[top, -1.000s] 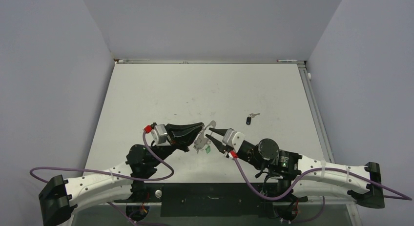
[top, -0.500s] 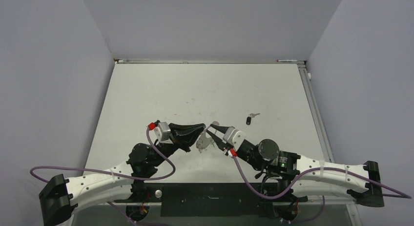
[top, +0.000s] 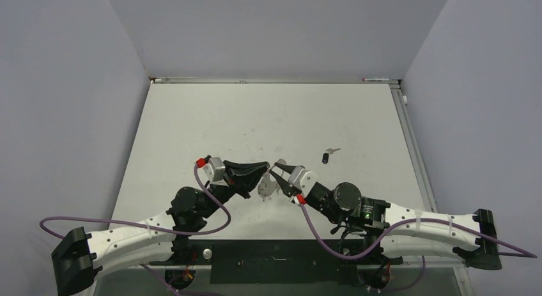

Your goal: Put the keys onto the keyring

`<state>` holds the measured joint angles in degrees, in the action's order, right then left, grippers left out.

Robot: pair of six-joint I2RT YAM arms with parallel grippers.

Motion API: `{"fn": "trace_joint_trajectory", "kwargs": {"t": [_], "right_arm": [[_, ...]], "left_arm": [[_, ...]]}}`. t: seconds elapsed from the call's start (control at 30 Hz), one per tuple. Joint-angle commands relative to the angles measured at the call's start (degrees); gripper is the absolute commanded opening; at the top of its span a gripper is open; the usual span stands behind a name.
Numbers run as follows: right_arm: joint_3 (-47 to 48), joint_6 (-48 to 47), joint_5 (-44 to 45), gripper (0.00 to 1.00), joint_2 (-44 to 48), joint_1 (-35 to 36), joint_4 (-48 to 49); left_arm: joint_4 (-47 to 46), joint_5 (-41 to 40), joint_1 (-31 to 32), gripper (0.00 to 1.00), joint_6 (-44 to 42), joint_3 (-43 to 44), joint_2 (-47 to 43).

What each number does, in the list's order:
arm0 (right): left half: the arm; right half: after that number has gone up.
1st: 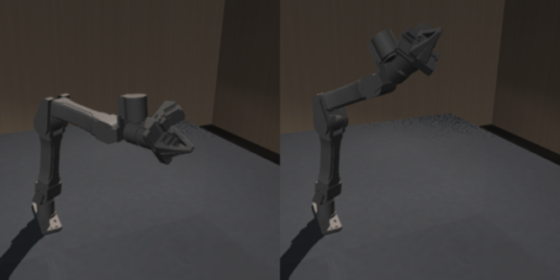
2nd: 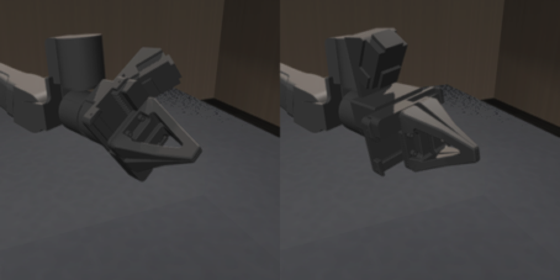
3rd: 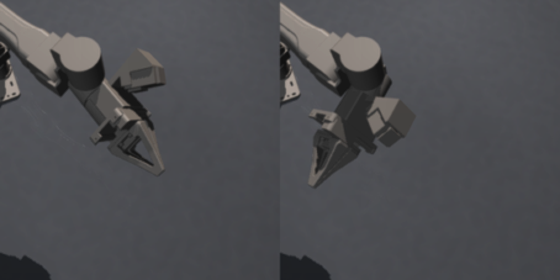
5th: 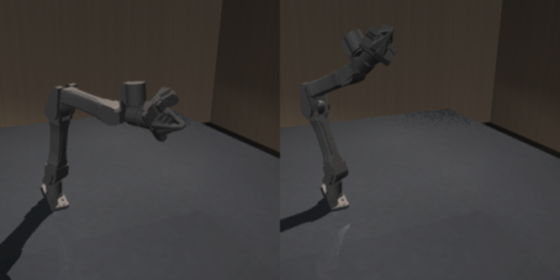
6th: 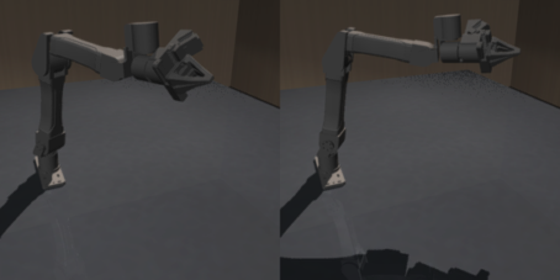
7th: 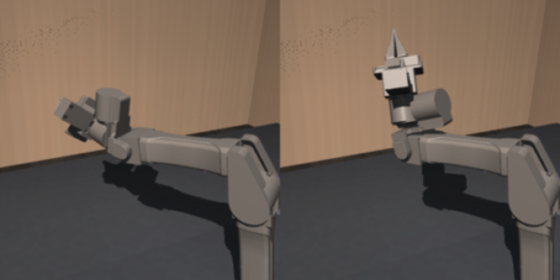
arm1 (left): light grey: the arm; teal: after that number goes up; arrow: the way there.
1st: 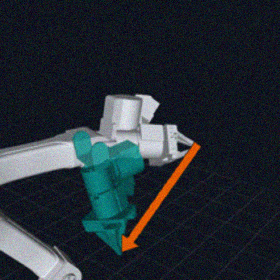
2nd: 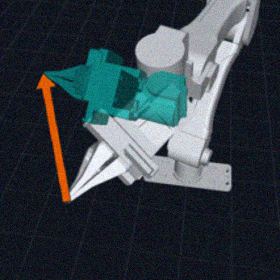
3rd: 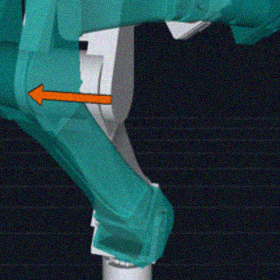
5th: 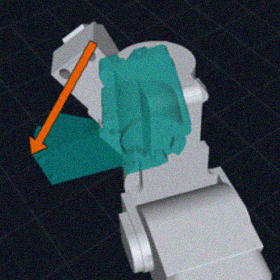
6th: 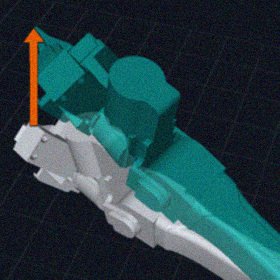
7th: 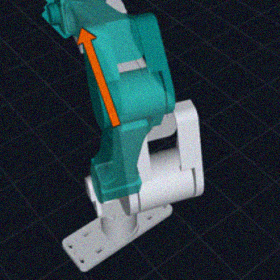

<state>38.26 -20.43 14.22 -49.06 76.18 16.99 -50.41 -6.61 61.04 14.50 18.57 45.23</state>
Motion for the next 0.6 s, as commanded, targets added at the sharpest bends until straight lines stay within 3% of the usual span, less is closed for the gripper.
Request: {"fn": "trace_joint_trajectory", "kwargs": {"t": [0.0, 0.57], "right_arm": [[1.7, -0.1, 1.0, 0.25, 1.2, 0.5, 1.0], [0.5, 0.0, 1.2, 0.27, -0.1, 0.5, 0.4]], "left_arm": [[-1.8, -1.6, 0.0, 0.0, 1.1, 2.6, -0.4], [-2.2, -2.5, 0.0, 0.0, 1.4, 3.2, 0.6]]}}
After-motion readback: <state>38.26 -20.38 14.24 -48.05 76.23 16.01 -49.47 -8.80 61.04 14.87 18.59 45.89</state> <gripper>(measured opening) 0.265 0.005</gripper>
